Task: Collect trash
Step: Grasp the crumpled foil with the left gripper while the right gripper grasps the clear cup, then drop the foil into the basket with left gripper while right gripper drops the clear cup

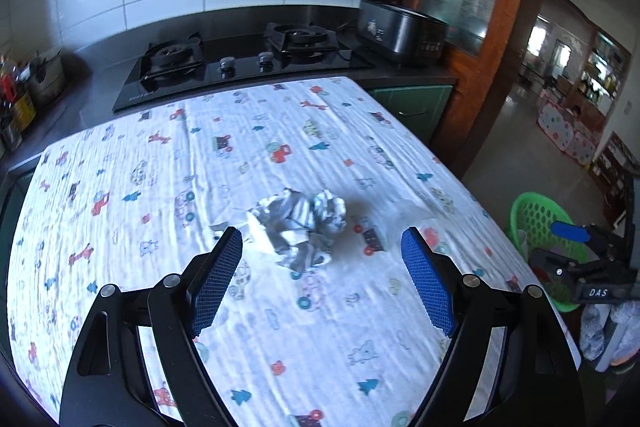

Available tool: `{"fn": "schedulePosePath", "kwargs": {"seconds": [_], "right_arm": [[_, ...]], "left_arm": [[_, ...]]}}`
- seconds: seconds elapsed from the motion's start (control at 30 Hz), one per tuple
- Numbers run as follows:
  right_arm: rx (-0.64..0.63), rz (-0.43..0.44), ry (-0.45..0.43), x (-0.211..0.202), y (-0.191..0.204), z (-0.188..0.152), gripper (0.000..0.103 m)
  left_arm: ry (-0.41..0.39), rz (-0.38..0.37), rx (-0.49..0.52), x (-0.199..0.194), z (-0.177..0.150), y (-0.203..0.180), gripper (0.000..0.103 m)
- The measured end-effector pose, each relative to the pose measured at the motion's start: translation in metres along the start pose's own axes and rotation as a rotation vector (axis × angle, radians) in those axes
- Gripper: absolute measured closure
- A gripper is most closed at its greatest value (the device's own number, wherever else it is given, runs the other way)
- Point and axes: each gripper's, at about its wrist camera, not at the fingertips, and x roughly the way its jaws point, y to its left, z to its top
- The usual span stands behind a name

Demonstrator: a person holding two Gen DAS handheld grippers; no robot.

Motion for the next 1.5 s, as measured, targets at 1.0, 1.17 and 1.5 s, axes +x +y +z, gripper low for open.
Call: {"fn": "schedulePosePath", "kwargs": {"seconds": [1.0, 1.17, 1.5], "right_arm": [[-0.187, -0.034, 0.091, 0.134, 0.101, 0.039, 0.041], [-0.185, -0.028, 0.066, 0.116, 0.089, 0.032, 0.041], [-0.146, -0.031, 0.020, 0.066, 0.058, 0.006, 0.041]], "left_arm": [[0.202, 0.002, -0.008, 0.125, 0.007, 0.035, 0.022], [0.202, 0.002, 0.019, 0.137, 0.000, 0.031, 0.034], [0.134, -0.005, 0.078, 0.107, -0.003, 0.012, 0.077]]}}
